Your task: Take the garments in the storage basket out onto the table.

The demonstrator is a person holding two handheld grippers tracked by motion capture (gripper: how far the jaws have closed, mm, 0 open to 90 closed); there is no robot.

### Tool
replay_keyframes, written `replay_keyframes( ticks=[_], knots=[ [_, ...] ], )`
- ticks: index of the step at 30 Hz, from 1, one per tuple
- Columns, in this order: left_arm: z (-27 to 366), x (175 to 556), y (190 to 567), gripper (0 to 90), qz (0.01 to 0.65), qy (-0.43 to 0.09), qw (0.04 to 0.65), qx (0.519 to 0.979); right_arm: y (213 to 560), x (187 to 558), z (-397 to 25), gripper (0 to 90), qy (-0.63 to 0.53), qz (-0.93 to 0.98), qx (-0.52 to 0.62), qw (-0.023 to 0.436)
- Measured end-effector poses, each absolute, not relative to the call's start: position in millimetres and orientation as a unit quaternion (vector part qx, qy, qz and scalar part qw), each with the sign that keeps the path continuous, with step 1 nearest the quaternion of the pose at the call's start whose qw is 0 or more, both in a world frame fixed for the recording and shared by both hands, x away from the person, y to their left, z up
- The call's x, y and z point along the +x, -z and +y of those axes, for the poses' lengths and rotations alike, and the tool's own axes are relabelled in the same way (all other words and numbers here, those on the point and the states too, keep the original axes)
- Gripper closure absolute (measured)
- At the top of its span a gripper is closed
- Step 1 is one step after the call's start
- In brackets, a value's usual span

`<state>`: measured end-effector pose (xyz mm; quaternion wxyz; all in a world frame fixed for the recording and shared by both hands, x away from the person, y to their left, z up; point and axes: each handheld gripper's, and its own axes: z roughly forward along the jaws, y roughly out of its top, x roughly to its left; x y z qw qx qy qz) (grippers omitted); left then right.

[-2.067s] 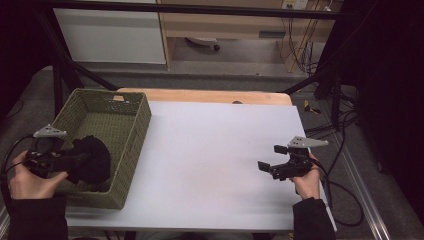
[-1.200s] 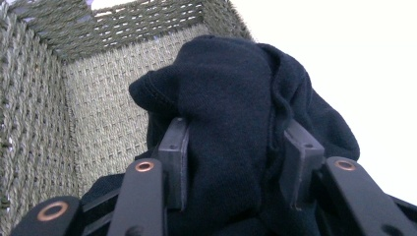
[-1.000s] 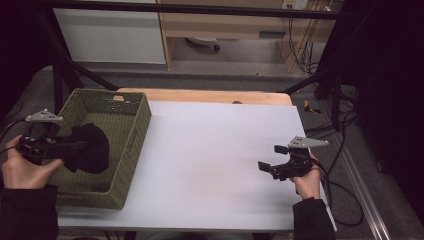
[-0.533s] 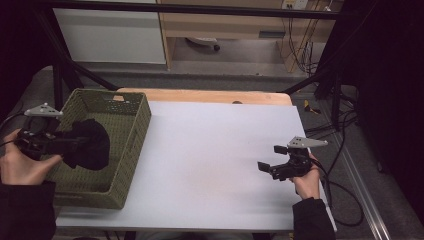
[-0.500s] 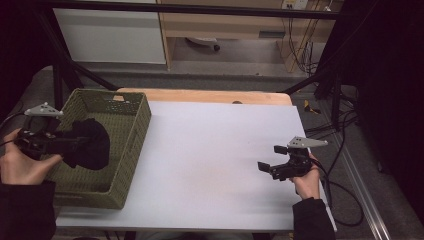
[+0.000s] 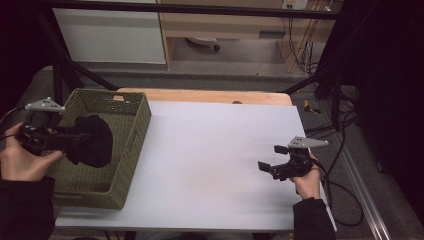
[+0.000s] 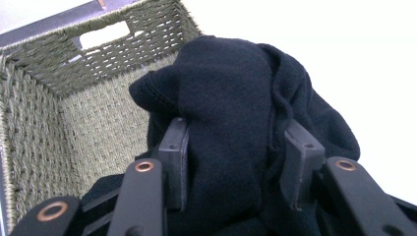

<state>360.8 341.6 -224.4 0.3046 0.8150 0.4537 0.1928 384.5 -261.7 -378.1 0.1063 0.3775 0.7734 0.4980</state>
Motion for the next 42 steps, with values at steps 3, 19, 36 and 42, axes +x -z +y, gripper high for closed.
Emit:
replay_keyframes(
  ticks=[3, 19, 36, 42],
  knots=[
    [339, 361, 222, 53.9, 0.449, -0.193, 0.305, 0.817, 378, 385, -262, 0.7, -0.498, 0.774, 0.377, 0.107],
    [321, 365, 204, 53.9, 0.425, -0.198, 0.308, 0.828, 378, 384, -261, 0.7, -0.498, 0.773, 0.378, 0.107],
    [309, 368, 183, 53.9, 0.408, -0.199, 0.319, 0.832, 378, 384, -262, 0.7, -0.498, 0.774, 0.376, 0.107],
    [305, 370, 180, 53.8, 0.403, -0.199, 0.322, 0.833, 378, 384, -261, 0.7, -0.498, 0.774, 0.377, 0.106]
  ],
)
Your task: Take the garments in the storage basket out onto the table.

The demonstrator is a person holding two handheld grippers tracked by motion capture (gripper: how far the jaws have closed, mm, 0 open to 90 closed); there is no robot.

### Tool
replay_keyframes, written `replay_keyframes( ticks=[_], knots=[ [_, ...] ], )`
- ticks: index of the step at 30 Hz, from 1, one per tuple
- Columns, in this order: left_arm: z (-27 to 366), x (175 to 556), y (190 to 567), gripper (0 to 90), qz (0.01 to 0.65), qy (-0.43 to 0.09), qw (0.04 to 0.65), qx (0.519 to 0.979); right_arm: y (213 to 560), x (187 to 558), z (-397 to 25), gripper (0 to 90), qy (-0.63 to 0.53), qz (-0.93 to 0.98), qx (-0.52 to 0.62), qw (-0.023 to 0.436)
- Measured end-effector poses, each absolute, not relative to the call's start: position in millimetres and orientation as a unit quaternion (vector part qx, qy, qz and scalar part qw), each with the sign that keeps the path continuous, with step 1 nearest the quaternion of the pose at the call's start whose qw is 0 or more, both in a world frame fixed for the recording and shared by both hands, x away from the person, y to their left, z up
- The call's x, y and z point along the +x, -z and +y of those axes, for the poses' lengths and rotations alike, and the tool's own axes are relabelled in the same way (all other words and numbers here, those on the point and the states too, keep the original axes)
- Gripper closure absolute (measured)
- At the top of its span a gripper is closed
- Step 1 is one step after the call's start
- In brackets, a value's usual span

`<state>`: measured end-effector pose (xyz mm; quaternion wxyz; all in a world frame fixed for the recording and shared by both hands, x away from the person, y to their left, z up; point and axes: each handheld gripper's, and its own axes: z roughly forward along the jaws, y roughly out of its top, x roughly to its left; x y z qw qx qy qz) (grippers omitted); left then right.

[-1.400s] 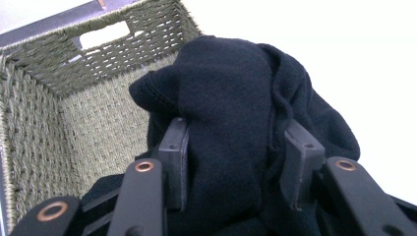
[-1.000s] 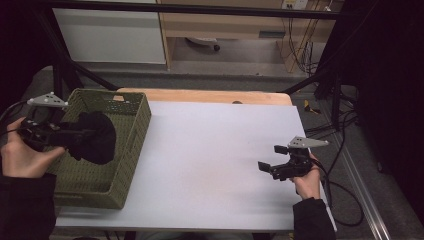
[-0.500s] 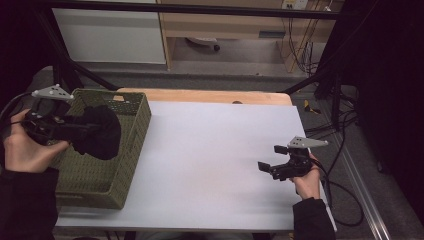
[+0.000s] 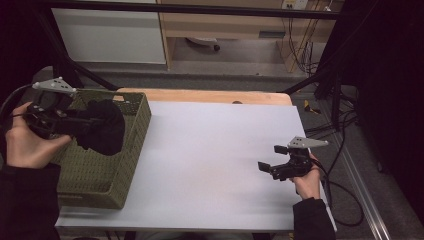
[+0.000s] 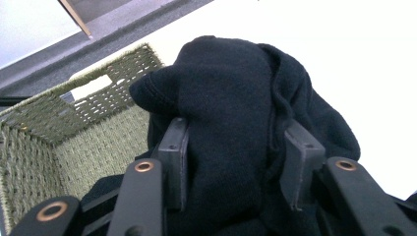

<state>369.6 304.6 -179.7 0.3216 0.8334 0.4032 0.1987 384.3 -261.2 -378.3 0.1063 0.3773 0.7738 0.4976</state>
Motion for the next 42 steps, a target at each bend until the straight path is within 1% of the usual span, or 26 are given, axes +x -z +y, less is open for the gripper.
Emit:
replay_keyframes(
  ticks=[22, 42],
  knots=[
    [277, 375, 171, 53.8, 0.371, -0.202, 0.335, 0.842, 378, 384, -262, 0.7, -0.498, 0.774, 0.377, 0.107],
    [248, 380, 175, 53.8, 0.346, -0.189, 0.336, 0.855, 378, 384, -262, 0.7, -0.498, 0.774, 0.376, 0.107]
  ],
)
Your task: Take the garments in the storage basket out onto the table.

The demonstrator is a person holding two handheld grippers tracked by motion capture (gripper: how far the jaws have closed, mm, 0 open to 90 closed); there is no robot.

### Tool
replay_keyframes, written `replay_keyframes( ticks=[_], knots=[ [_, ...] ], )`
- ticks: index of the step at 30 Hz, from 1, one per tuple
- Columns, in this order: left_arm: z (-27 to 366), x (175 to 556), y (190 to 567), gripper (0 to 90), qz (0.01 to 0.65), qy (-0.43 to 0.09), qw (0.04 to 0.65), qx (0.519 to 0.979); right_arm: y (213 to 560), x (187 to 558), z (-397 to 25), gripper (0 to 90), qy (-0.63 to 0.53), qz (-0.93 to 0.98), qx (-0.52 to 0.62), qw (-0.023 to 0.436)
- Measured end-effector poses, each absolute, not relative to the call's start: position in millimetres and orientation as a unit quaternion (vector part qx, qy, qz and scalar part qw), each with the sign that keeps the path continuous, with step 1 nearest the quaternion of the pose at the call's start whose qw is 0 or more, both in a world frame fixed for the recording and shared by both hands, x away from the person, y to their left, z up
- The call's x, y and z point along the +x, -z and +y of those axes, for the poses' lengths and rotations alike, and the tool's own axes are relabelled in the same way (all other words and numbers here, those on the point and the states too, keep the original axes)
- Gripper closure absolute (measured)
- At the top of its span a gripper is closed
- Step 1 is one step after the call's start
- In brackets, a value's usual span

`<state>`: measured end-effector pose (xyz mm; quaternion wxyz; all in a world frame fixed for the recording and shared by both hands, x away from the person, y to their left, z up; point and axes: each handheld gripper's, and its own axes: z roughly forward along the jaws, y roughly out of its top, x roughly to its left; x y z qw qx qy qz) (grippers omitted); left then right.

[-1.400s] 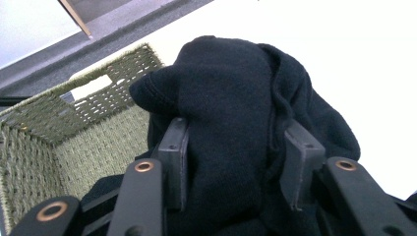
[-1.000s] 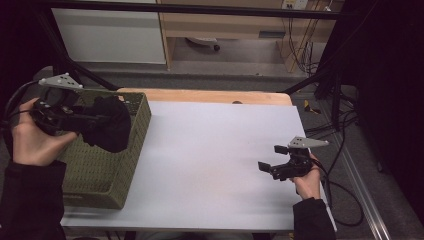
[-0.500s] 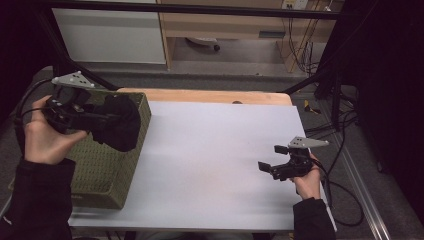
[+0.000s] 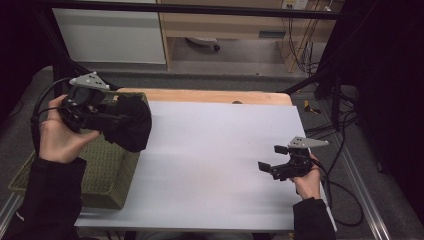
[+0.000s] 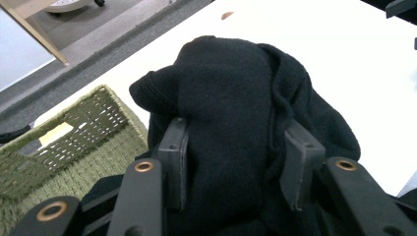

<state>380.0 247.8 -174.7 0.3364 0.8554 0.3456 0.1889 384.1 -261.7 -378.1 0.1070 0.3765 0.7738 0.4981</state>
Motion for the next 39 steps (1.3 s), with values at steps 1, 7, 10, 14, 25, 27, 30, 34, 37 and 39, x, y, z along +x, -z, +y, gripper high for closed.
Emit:
replay_keyframes(
  ticks=[1, 7, 10, 14, 25, 27, 30, 34, 37, 39],
  knots=[
    [247, 380, 175, 53.8, 0.344, -0.188, 0.337, 0.856, 378, 384, -262, 0.7, -0.498, 0.774, 0.376, 0.107],
    [237, 383, 178, 53.8, 0.333, -0.188, 0.335, 0.861, 378, 384, -262, 0.7, -0.498, 0.775, 0.375, 0.107],
    [232, 384, 180, 53.8, 0.329, -0.185, 0.336, 0.863, 378, 384, -262, 0.7, -0.498, 0.774, 0.376, 0.107],
    [225, 385, 183, 53.8, 0.326, -0.176, 0.335, 0.866, 378, 384, -262, 0.7, -0.497, 0.775, 0.375, 0.107],
    [209, 389, 194, 53.7, 0.316, -0.165, 0.331, 0.874, 378, 384, -262, 0.7, -0.497, 0.776, 0.375, 0.107],
    [206, 390, 197, 53.7, 0.315, -0.163, 0.331, 0.874, 378, 384, -262, 0.7, -0.497, 0.775, 0.376, 0.106],
    [202, 391, 200, 53.7, 0.311, -0.161, 0.330, 0.877, 378, 384, -262, 0.7, -0.497, 0.776, 0.375, 0.107],
    [196, 392, 204, 53.7, 0.308, -0.157, 0.330, 0.878, 378, 384, -262, 0.7, -0.497, 0.775, 0.375, 0.107],
    [191, 393, 208, 53.6, 0.306, -0.153, 0.332, 0.879, 378, 384, -262, 0.7, -0.497, 0.775, 0.375, 0.107],
    [188, 394, 211, 53.7, 0.303, -0.149, 0.331, 0.881, 378, 384, -262, 0.7, -0.496, 0.775, 0.376, 0.106]
  ],
)
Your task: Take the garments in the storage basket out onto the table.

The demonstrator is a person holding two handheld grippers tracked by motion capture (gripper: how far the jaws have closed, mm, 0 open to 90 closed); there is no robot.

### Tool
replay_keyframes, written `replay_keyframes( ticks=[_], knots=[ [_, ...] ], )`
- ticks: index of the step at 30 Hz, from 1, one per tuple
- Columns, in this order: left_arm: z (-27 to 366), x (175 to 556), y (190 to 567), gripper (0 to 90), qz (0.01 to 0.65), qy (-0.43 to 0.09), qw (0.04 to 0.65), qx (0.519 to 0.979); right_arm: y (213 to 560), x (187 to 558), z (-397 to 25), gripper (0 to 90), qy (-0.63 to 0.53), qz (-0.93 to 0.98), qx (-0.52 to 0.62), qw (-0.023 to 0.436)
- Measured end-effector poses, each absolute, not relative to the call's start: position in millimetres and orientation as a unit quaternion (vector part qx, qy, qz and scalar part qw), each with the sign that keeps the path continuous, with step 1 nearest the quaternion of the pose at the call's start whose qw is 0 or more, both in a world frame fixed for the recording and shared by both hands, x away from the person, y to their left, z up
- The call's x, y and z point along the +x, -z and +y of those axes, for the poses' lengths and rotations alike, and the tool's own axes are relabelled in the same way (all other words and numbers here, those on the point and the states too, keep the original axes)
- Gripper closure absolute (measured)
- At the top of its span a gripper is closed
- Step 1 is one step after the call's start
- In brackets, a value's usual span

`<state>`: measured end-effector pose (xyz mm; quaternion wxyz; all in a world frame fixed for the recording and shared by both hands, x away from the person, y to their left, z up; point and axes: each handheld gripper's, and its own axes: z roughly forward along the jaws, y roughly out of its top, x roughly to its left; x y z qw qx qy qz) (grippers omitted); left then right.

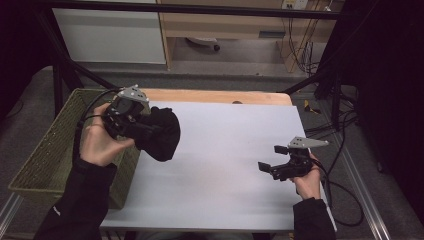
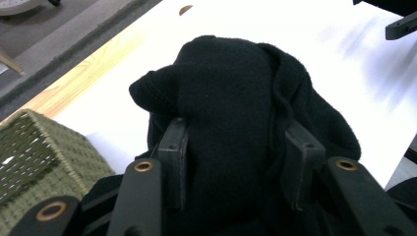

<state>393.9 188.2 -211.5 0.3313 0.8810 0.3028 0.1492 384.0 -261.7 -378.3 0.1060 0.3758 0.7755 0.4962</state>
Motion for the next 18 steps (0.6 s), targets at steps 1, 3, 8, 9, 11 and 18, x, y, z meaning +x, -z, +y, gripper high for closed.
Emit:
replay_keyframes(
  ticks=[1, 3, 8, 9, 11, 18],
  knots=[
    [186, 394, 213, 53.6, 0.303, -0.148, 0.332, 0.881, 378, 384, -262, 0.7, -0.496, 0.776, 0.375, 0.107],
    [183, 395, 217, 53.6, 0.302, -0.145, 0.331, 0.882, 378, 384, -262, 0.7, -0.496, 0.776, 0.375, 0.106],
    [175, 398, 225, 53.6, 0.298, -0.142, 0.327, 0.886, 378, 384, -263, 0.7, -0.497, 0.775, 0.376, 0.106],
    [173, 398, 227, 53.6, 0.298, -0.141, 0.326, 0.886, 378, 384, -263, 0.7, -0.497, 0.775, 0.376, 0.106],
    [169, 399, 230, 53.6, 0.296, -0.139, 0.323, 0.888, 378, 384, -262, 0.7, -0.497, 0.775, 0.376, 0.106],
    [158, 403, 242, 53.4, 0.292, -0.133, 0.321, 0.891, 378, 384, -262, 0.7, -0.496, 0.775, 0.376, 0.106]
  ],
)
